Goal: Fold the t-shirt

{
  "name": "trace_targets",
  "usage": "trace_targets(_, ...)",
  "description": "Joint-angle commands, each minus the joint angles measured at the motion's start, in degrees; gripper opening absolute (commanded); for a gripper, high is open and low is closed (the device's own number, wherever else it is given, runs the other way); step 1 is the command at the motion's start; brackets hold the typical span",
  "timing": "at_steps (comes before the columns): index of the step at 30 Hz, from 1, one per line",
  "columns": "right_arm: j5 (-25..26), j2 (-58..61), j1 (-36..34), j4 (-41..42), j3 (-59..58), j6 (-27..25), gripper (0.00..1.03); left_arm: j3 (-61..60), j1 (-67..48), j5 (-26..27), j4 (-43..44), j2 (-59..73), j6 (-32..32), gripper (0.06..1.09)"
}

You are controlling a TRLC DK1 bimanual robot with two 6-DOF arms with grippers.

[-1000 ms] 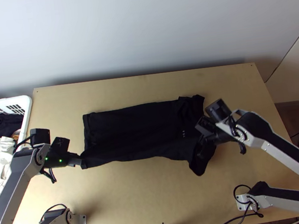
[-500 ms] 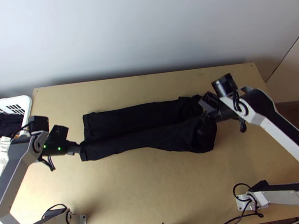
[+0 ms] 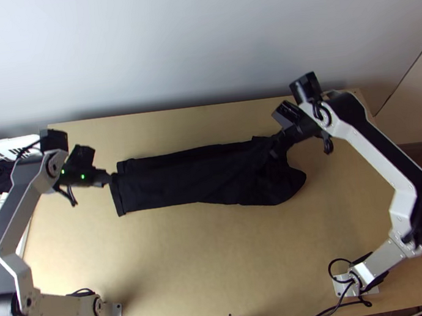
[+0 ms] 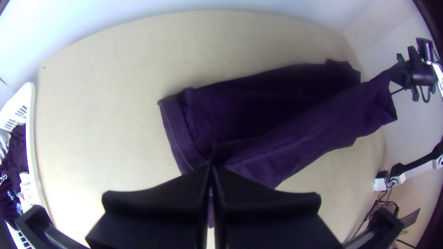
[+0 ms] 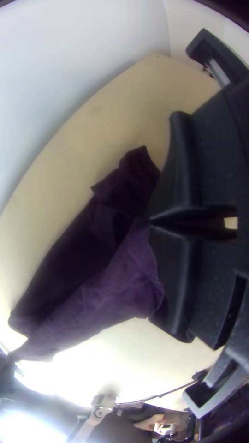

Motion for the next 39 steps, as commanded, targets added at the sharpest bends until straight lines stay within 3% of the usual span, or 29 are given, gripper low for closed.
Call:
trace_targets(1, 0.06, 10.7, -1.45, -2.84, 12.59, -1.55, 0.03, 9.99, 0.38, -0.62, 0.13, 8.58, 0.0, 0.09)
trace_targets(14, 0.24, 27.22, -3.47, -8.65, 32.98, -1.82, 0.03, 20.97, 0.73, -1.94, 0.13, 21.5, 0.53, 0.09)
trace_targets(39, 2.96, 40.32, -4.17, -5.83, 38.52, -0.15, 0.03, 28.36, 0.56, -3.26, 2.86, 35.57, -0.17, 0.09)
